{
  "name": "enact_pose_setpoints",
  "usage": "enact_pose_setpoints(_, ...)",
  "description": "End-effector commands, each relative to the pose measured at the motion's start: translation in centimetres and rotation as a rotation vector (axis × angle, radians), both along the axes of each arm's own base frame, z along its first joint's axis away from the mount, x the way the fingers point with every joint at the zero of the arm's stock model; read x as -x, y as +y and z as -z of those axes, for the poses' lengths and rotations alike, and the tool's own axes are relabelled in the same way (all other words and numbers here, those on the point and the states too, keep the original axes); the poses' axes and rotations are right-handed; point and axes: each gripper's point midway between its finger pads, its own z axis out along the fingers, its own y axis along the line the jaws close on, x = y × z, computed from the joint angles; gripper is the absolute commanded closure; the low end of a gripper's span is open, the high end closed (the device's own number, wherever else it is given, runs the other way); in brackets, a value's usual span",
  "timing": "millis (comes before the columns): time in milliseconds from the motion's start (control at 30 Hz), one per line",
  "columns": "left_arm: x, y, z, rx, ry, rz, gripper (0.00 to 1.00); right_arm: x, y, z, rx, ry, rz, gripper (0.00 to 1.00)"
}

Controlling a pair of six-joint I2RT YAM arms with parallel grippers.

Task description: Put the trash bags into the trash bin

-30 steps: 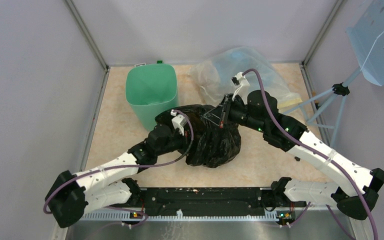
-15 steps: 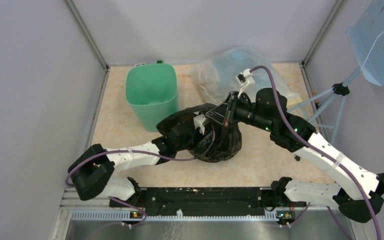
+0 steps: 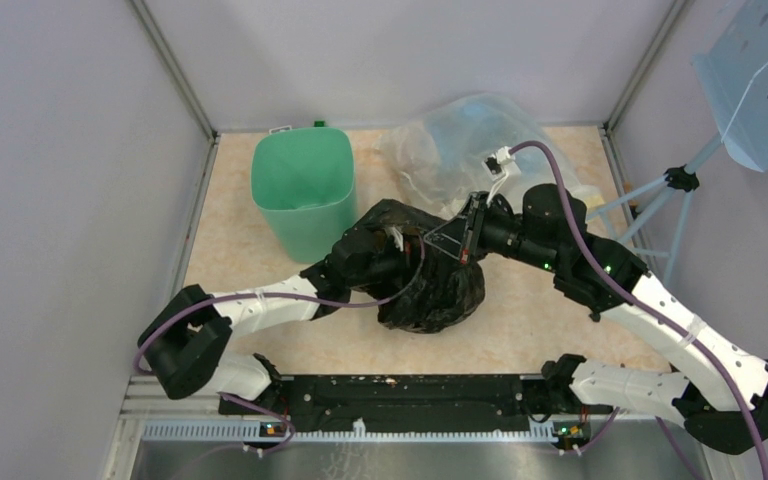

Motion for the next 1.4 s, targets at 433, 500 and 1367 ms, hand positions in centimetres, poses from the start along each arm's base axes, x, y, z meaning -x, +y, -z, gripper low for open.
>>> enact_pose_setpoints(433,-4.1,-1.8,6.0,-0.292,-0.031,-0.035,1.0,-1.1,-0.1,-9.3,-0.074,-0.157,0.012,1.0)
enact_pose_setpoints(500,-4.0,-1.3,7.0,-0.33,-0.022,-0.039,1.0,-1.6,-0.3,-10.8,-0.076,-0.186,0.033,1.0)
enact_pose_setpoints(1367,-3.6,-0.5,0.8,-0.549,0.032,0.043,0.61,-5.8,-2.9,-8.9,0.063,-0.222,0.238,1.0)
